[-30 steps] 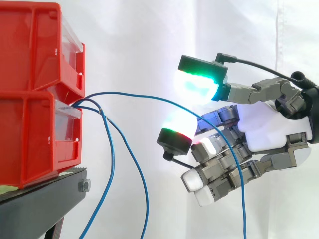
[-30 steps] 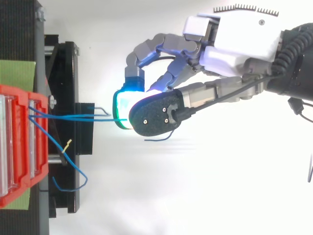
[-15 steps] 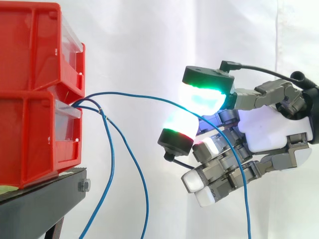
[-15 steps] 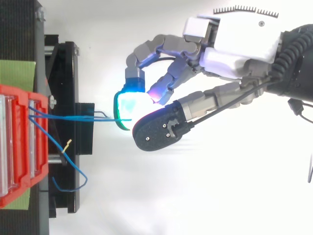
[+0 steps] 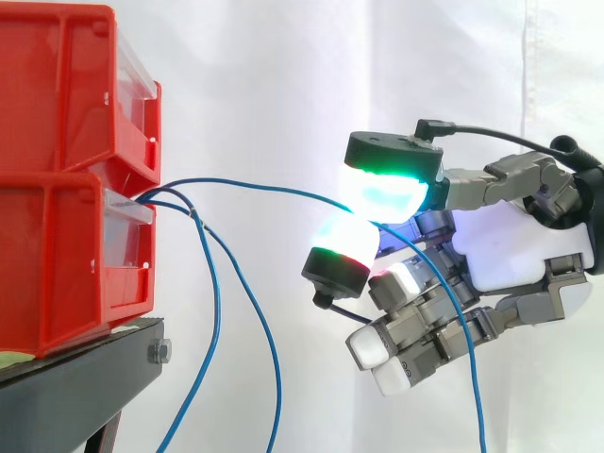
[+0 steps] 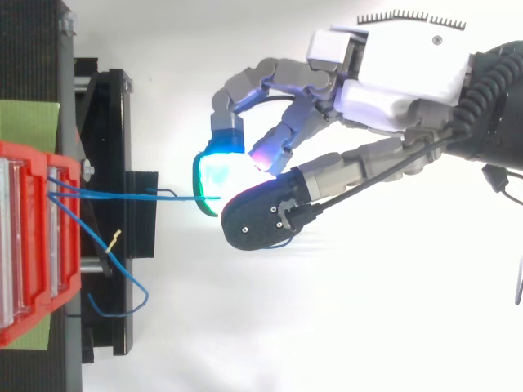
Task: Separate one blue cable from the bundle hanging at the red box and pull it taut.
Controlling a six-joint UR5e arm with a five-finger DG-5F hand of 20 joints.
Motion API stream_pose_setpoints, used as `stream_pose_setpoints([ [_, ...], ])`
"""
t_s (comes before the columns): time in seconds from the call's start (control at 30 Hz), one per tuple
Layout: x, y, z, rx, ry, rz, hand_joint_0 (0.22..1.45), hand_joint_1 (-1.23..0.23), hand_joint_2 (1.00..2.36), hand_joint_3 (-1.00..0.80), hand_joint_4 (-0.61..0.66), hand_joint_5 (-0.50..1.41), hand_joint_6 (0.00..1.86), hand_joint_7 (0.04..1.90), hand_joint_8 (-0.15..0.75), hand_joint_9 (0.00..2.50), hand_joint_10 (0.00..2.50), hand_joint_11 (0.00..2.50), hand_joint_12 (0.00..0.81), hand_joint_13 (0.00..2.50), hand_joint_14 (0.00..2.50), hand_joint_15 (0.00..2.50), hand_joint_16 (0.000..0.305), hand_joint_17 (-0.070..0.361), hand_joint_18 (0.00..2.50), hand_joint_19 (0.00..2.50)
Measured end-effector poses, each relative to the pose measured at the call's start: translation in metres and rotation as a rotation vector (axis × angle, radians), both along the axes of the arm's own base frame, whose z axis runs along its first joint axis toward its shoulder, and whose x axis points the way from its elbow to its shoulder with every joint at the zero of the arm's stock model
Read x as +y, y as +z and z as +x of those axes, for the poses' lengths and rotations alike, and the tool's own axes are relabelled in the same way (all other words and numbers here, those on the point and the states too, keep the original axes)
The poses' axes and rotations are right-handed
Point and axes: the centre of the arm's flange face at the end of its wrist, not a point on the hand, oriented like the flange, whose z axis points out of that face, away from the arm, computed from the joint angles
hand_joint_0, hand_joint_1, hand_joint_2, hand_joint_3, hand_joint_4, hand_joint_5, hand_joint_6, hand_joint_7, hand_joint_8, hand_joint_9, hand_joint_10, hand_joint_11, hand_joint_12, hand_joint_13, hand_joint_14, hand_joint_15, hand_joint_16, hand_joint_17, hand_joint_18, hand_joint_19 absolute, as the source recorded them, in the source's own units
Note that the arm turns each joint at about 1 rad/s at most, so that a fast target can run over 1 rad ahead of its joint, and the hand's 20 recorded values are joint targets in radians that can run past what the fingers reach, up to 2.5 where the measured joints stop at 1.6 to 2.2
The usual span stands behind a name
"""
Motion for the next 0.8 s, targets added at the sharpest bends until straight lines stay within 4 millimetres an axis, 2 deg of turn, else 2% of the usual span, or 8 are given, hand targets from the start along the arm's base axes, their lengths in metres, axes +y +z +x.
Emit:
stream_pose_setpoints([
  [0.07,0.0001,-0.0003,-0.0002,0.002,0.0,-0.001,0.66,-0.76,1.03,-0.05,-0.1,-0.16,0.93,1.32,0.33,1.2,0.02,0.87,0.328,0.87,0.02,0.43,0.043,0.097,0.68,0.49],
  [0.13,0.0009,-0.0008,-0.0001,0.003,0.001,-0.002,0.64,-0.76,1.02,-0.1,-0.08,-0.17,0.93,1.27,0.321,1.2,0.02,0.88,0.332,0.86,0.02,0.43,0.043,0.097,0.68,0.49],
  [0.2,0.0014,-0.001,-0.0004,0.004,0.002,-0.002,0.6,-0.7,1.02,-0.25,0.06,-0.17,0.92,1.19,0.323,1.18,0.03,0.87,0.337,0.85,0.02,0.43,0.044,0.1,0.66,0.5],
  [0.3,0.0022,-0.0037,-0.0016,0.01,0.004,-0.003,0.59,-0.63,1.01,-0.37,0.08,-0.17,0.92,1.12,0.325,1.18,0.03,0.86,0.337,0.84,0.02,0.43,0.045,0.101,0.66,0.5],
  [0.37,0.0029,-0.0065,-0.0027,0.016,0.006,-0.003,0.59,-0.61,1.01,-0.39,0.1,-0.16,0.89,1.2,0.327,1.18,0.03,0.85,0.336,0.84,0.02,0.43,0.045,0.1,0.65,0.5],
  [0.5,0.004,-0.0083,-0.0036,0.019,0.009,-0.002,0.6,-0.6,1.01,-0.38,0.12,-0.15,0.89,1.24,0.327,1.2,0.03,0.87,0.334,0.84,0.02,0.43,0.044,0.1,0.67,0.5],
  [0.63,0.0048,-0.0083,-0.0034,0.017,0.01,-0.001,0.6,-0.59,1.01,-0.37,0.13,-0.15,0.89,1.24,0.332,1.21,0.02,0.88,0.335,0.85,0.02,0.43,0.044,0.099,0.68,0.5],
  [0.8,0.0045,-0.0084,-0.0032,0.016,0.009,0.0,0.6,-0.62,1.01,-0.44,0.14,-0.16,0.89,1.21,0.335,1.26,0.02,0.92,0.333,0.86,0.02,0.43,0.044,0.099,0.68,0.48],
])
